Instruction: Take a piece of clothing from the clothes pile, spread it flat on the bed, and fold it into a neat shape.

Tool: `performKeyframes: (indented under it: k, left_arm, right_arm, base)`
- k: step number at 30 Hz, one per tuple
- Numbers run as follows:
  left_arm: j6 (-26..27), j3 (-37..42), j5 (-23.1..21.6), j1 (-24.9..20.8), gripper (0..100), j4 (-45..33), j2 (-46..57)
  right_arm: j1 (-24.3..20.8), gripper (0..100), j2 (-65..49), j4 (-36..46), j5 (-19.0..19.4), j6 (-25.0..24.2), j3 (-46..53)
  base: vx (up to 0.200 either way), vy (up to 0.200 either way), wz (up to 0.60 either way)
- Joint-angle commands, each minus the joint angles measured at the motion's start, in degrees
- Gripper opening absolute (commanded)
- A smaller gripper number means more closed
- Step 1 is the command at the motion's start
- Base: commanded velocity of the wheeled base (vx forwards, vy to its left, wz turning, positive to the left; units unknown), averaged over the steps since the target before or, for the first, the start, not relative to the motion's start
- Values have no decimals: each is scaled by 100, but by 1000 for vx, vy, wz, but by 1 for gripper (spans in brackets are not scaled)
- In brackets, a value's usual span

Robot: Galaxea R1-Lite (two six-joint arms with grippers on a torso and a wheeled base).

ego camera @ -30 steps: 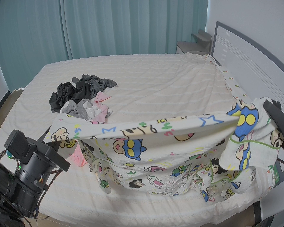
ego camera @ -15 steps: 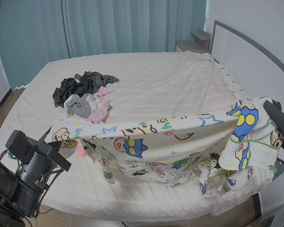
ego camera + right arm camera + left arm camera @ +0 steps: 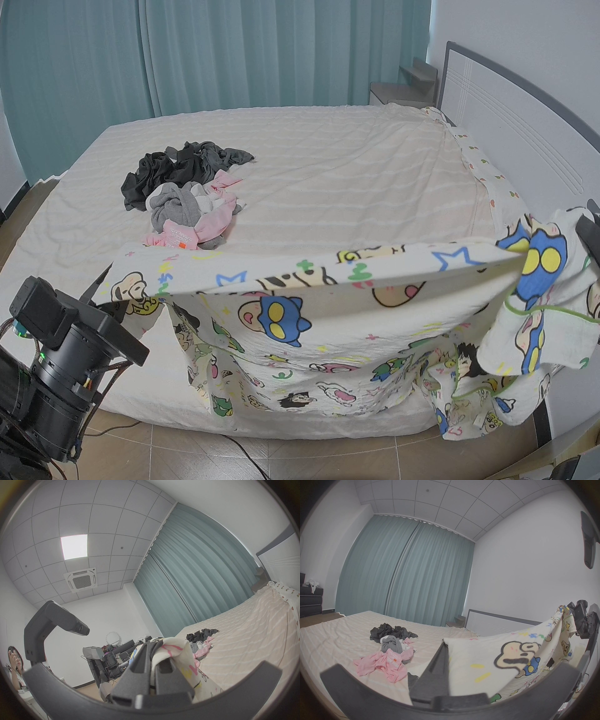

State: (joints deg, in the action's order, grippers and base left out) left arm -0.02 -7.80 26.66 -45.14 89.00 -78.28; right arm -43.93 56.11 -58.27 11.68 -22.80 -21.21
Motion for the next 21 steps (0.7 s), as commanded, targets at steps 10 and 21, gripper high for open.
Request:
performKeyframes:
  k: [10, 21]
  left_arm:
    - [-68, 262, 6, 67, 0, 100, -452]
    - [-367, 235, 32, 216, 0, 100, -1032]
  right_arm:
    - [227, 0, 260, 44, 71, -93, 135]
    - [931, 0, 1077, 0, 89, -287, 117]
  base:
    - [0, 0, 0]
    - [0, 0, 0]
